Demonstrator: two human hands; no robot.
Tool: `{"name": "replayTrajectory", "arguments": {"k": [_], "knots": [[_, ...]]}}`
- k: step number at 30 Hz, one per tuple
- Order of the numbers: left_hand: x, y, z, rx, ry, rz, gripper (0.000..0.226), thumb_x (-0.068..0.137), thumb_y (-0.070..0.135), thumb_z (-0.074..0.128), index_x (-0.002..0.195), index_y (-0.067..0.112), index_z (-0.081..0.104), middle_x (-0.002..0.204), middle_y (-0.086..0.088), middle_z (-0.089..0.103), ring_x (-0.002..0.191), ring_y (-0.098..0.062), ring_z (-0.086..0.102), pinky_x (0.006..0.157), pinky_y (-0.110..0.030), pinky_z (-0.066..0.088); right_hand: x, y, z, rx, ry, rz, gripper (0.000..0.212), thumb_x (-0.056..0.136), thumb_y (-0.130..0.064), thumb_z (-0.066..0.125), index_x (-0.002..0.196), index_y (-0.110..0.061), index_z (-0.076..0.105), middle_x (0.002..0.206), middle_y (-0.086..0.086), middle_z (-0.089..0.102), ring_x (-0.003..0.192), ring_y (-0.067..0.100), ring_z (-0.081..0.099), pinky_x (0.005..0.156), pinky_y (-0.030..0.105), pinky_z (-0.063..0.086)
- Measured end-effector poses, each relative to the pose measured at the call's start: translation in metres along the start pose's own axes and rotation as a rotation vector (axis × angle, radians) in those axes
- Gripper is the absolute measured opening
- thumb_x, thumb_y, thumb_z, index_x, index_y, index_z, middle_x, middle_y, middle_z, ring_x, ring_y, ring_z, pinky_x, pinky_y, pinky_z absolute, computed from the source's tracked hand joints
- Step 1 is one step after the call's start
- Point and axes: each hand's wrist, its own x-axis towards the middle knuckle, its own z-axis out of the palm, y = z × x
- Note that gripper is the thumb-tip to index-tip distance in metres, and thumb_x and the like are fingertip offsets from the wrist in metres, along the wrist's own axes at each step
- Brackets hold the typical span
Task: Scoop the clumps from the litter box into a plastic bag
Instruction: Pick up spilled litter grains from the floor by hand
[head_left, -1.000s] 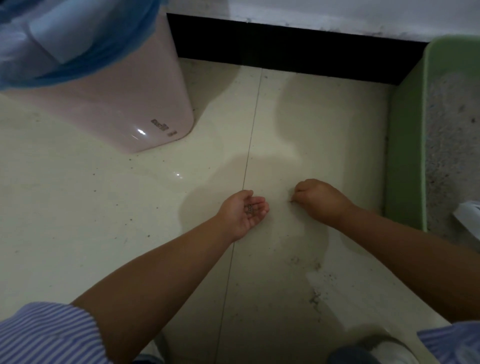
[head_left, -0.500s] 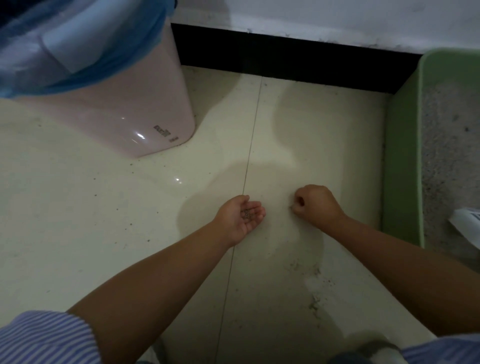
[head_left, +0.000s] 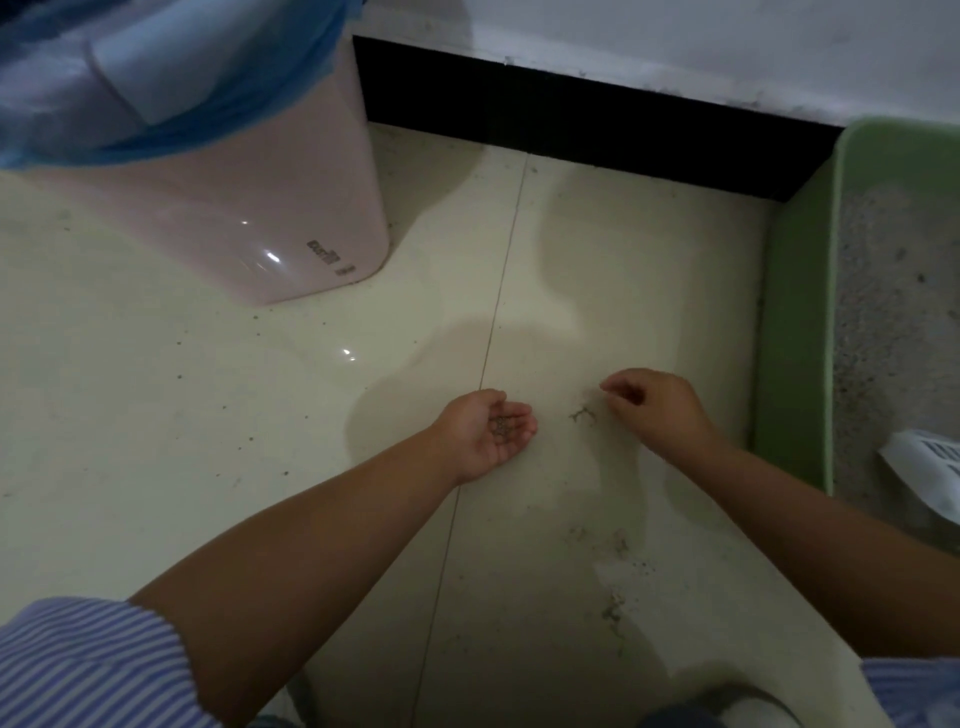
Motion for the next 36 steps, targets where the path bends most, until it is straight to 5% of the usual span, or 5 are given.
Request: {"name": "replayTrajectory", "arguments": {"k": [5, 11, 26, 33, 36], "knots": [[0.002, 0.001, -0.007, -0.004, 0.057, 0.018, 0.041, 0.099, 0.014, 0.032, 0.069, -0.002, 0.052, 0.057, -0.013, 0.057, 0.029, -0.013, 0.056, 0.034, -0.013, 0.045, 0.005, 0.014, 0.021, -0.445, 0.148, -0.632, 0.013, 0.064, -0.012, 0.061, 0.06, -0.004, 0.071, 0.061, 0.012, 0.065, 0.052, 0.029, 0.064, 0.054, 0.022, 0.049], [0.003, 0.003, -0.006, 0.002, 0.053, 0.042, 0.039, 0.098, 0.012, 0.032, 0.068, -0.002, 0.052, 0.035, -0.008, 0.057, 0.027, -0.012, 0.055, 0.034, -0.012, 0.045, 0.012, 0.01, 0.024, -0.645, -0.034, -0.759, 0.001, 0.048, -0.008, 0.067, 0.049, -0.008, 0.068, 0.055, 0.005, 0.064, 0.05, 0.025, 0.061, 0.042, 0.02, 0.049], [0.006, 0.004, -0.008, 0.022, 0.022, 0.034, 0.038, 0.098, 0.012, 0.032, 0.069, -0.002, 0.054, 0.037, -0.007, 0.058, 0.029, -0.011, 0.056, 0.035, -0.013, 0.046, 0.017, 0.029, 0.023, -0.604, 0.033, -0.604, 0.005, 0.052, -0.004, 0.066, 0.048, -0.002, 0.067, 0.053, 0.01, 0.061, 0.043, 0.026, 0.06, 0.041, 0.021, 0.05], [0.007, 0.004, -0.006, 0.018, 0.023, 0.02, 0.039, 0.098, 0.013, 0.033, 0.07, -0.002, 0.054, 0.038, -0.007, 0.059, 0.03, -0.011, 0.057, 0.035, -0.013, 0.047, 0.016, 0.019, 0.027, -0.731, -0.066, -0.55, 0.037, 0.018, 0.005, 0.085, 0.037, -0.004, 0.054, 0.042, 0.009, 0.053, 0.029, 0.023, 0.051, 0.027, 0.016, 0.034], [0.006, 0.005, -0.005, 0.015, 0.022, 0.008, 0.039, 0.098, 0.013, 0.033, 0.07, -0.002, 0.054, 0.038, -0.007, 0.059, 0.031, -0.012, 0.058, 0.035, -0.013, 0.047, 0.017, 0.005, 0.021, -0.765, -0.122, -0.465, 0.014, 0.072, -0.006, 0.071, 0.08, 0.004, 0.066, 0.086, 0.02, 0.065, 0.075, 0.03, 0.067, 0.062, 0.025, 0.051]]}}
